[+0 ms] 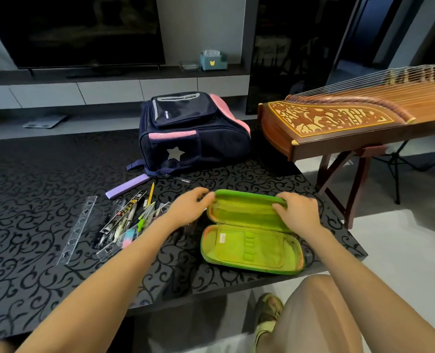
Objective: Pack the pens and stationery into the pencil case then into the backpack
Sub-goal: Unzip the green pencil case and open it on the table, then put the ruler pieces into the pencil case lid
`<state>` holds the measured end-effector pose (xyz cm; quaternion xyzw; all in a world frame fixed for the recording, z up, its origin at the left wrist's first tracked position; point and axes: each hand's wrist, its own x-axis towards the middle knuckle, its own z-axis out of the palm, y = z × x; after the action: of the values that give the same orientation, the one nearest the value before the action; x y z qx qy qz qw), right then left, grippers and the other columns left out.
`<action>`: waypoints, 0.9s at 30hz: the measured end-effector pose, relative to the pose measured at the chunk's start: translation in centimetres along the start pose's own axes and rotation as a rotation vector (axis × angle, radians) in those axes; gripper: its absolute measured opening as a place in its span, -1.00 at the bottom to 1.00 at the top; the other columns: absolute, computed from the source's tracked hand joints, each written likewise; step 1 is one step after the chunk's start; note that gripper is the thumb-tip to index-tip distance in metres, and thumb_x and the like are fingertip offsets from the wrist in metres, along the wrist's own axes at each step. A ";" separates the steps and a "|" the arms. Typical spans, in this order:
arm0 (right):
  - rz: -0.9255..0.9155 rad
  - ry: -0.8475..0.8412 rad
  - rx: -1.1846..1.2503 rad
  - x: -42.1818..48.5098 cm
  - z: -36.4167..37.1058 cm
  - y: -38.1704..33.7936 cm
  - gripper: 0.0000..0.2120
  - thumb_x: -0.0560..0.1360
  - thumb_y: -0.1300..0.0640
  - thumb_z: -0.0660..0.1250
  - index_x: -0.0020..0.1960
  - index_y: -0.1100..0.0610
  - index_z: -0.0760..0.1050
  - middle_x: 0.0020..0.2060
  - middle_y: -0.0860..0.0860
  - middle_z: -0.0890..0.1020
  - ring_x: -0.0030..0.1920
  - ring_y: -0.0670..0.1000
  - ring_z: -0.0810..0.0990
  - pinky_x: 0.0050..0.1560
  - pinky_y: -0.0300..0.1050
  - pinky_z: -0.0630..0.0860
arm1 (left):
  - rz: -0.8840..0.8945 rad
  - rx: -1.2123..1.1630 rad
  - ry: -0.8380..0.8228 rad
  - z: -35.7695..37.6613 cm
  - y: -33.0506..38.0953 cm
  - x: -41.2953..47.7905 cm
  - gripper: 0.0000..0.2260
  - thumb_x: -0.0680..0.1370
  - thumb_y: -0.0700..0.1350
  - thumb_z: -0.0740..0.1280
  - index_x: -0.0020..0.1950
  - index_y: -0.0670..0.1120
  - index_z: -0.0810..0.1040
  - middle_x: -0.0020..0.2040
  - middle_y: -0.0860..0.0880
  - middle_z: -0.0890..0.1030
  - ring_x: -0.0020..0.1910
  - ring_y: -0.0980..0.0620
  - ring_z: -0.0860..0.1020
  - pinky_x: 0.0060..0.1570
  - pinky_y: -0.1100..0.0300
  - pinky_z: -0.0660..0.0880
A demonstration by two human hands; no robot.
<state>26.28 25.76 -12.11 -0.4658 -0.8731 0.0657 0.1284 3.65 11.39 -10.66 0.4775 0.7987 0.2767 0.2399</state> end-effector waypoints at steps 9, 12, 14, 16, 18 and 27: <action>-0.145 -0.024 -0.265 3.2 2.9 -10.1 -0.71 0.54 0.04 0.19 0.20 0.09 0.51 0.11 0.09 0.59 0.15 0.16 0.52 0.15 0.02 0.37 | -0.316 0.236 0.502 -7.7 -11.8 -5.3 -0.78 0.53 -0.11 0.26 0.07 -0.16 0.62 0.05 -0.21 0.65 0.05 -0.21 0.59 -0.01 0.02 0.51; -0.407 -0.097 -0.251 0.2 4.4 -16.2 -0.69 0.55 -0.05 0.16 0.06 0.11 0.57 0.03 0.09 0.64 0.10 0.14 0.54 0.07 -0.02 0.37 | -0.485 0.409 0.553 -9.0 -15.5 -7.8 -0.74 0.50 -0.07 0.29 0.10 -0.17 0.58 0.07 -0.29 0.57 0.05 -0.32 0.53 0.01 -0.07 0.50; -0.448 -0.173 -0.346 -1.3 5.8 -18.9 -0.69 0.55 -0.06 0.19 0.11 0.12 0.54 0.07 0.08 0.63 0.15 0.12 0.52 0.15 -0.01 0.32 | -0.633 0.454 0.527 -9.4 -17.6 -9.0 -0.66 0.51 0.03 0.29 0.17 -0.17 0.53 0.12 -0.28 0.51 0.11 -0.32 0.48 0.05 -0.10 0.47; -0.398 -0.237 -0.441 -2.0 7.2 -20.1 -0.69 0.53 0.05 0.22 0.23 0.14 0.44 0.10 0.05 0.61 0.16 0.10 0.52 0.16 -0.01 0.30 | -0.738 0.450 0.453 -9.4 -19.3 -9.6 -0.57 0.52 0.12 0.27 0.23 -0.16 0.47 0.17 -0.27 0.48 0.16 -0.31 0.45 0.10 -0.09 0.44; -0.328 -0.257 -0.469 -2.1 8.1 -20.7 -0.51 0.51 0.17 0.21 0.41 0.21 0.23 0.09 0.07 0.61 0.12 0.12 0.55 0.14 -0.02 0.31 | -0.762 0.412 0.388 -9.2 -20.6 -9.8 -0.51 0.51 0.15 0.28 0.25 -0.20 0.44 0.19 -0.29 0.47 0.18 -0.30 0.44 0.13 -0.06 0.43; -0.473 -0.083 -0.479 -2.4 7.7 -21.6 -0.39 0.38 0.23 0.34 0.39 0.29 0.29 -0.31 0.01 0.64 -0.28 0.05 0.62 -0.27 -0.11 0.29 | -0.697 0.280 0.380 -10.0 -21.9 -9.5 -0.67 0.45 -0.07 0.42 0.02 -0.29 0.48 0.06 -0.32 0.55 0.09 -0.26 0.49 -0.04 0.02 0.44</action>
<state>8.14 11.81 -14.83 -0.2642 -0.9521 -0.1538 -0.0088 -12.56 -7.78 -16.89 0.1470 0.9724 0.1508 0.1006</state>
